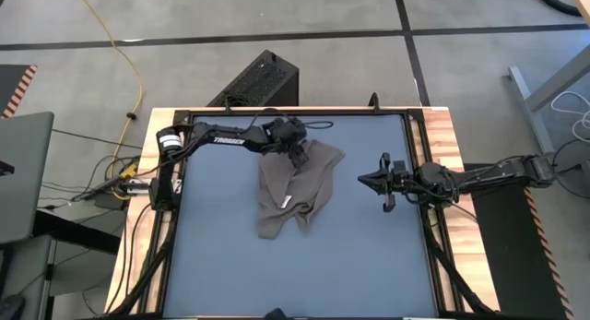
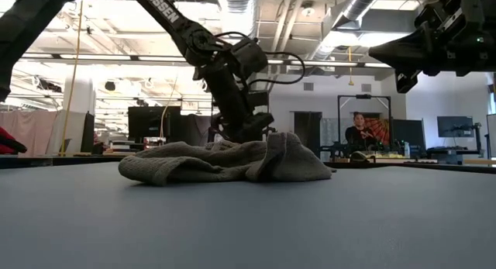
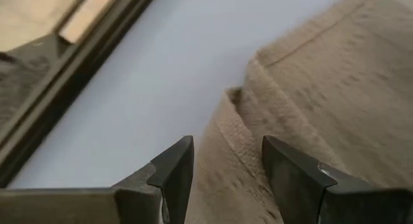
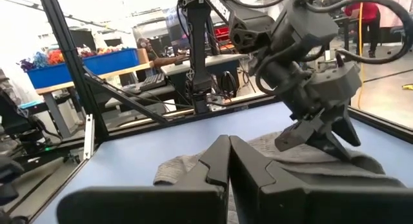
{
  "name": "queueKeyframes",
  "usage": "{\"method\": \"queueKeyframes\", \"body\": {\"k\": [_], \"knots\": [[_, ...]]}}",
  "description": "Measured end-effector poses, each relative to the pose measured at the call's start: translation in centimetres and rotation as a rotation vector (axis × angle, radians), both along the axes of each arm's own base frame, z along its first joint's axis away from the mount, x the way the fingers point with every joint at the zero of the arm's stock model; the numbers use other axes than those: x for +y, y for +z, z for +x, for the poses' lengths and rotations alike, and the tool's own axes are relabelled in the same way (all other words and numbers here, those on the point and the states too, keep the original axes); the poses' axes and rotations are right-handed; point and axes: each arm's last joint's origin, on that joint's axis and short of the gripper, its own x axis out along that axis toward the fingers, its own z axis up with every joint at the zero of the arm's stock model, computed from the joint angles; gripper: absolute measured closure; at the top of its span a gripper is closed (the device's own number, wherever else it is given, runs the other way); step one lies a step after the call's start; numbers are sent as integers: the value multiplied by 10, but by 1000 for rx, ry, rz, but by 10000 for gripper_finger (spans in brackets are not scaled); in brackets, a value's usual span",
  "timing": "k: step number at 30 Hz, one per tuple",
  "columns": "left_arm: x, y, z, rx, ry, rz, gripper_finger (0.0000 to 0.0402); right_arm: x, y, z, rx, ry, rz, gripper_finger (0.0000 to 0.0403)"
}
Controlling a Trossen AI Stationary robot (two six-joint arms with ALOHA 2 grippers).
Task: Roll towel into tight, uniform cylinder
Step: Fold the gray towel
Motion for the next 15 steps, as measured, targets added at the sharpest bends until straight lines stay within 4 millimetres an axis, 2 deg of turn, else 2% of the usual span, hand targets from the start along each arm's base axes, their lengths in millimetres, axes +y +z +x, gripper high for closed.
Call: {"method": "queueKeyframes", "body": {"k": [9, 15], "knots": [[5, -2, -4, 26, 17, -8, 227, -1, -1, 0, 6, -5, 0, 367], [13, -5, -11, 47, 10, -61, 252, -1, -1, 0, 5, -5, 0, 367]]}}
